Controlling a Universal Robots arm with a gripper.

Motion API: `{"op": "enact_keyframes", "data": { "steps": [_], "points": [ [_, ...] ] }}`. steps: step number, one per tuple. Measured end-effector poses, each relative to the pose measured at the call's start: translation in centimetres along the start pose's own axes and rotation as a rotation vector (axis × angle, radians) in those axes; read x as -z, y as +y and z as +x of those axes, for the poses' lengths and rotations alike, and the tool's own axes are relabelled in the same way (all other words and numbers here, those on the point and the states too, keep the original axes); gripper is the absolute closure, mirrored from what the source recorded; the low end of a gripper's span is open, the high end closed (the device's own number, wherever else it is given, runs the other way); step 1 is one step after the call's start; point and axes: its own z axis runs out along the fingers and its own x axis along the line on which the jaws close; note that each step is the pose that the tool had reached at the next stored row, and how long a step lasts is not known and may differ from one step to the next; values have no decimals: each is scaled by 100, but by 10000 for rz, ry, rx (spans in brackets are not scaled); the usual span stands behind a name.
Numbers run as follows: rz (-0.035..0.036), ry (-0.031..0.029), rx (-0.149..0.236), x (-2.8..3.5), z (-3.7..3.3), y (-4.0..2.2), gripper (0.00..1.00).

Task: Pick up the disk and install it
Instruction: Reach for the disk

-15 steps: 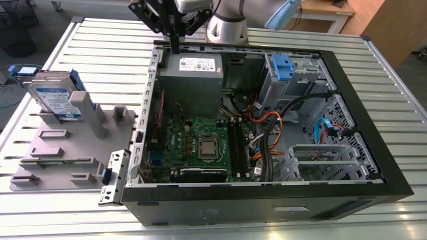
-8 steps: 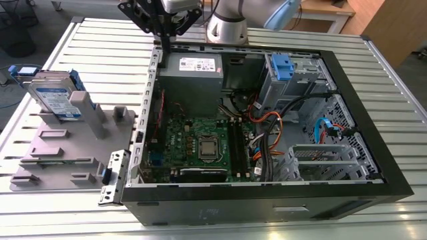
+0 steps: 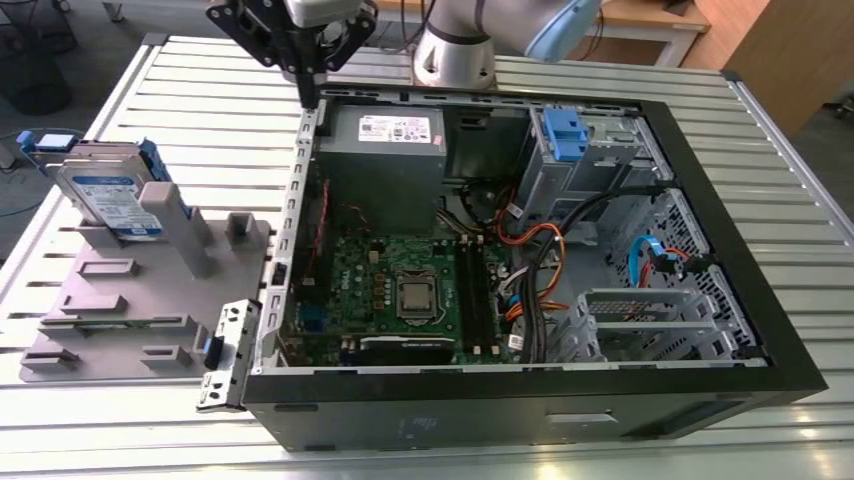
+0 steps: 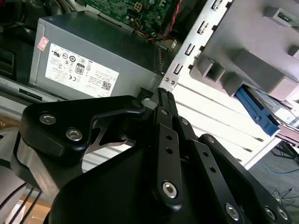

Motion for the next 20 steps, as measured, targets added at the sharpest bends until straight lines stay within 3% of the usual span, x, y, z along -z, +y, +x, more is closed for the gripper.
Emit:
{"op": "enact_keyframes", "data": {
  "steps": [20],
  "points": [
    [1,1,-1,-32,544,-42,89]
  ]
}}
